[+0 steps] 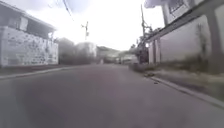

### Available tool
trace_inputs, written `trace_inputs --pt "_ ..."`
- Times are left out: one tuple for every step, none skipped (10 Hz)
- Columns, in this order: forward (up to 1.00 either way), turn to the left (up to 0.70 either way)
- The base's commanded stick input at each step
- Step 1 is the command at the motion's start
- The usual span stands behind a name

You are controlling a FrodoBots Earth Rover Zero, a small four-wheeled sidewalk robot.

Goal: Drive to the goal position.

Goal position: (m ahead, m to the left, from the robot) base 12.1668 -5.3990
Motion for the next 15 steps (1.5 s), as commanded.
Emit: trace_inputs --pt "1.00 0.00" --pt "1.00 0.00" --pt "1.00 0.00" --pt "1.00 0.00" --pt "1.00 0.00" --pt "1.00 0.00" --pt "1.00 0.00" --pt "1.00 0.00" --pt "1.00 0.00" --pt "1.00 0.00" --pt "1.00 0.00" --pt "1.00 0.00" --pt "1.00 0.00" --pt "1.00 0.00" --pt "1.00 0.00"
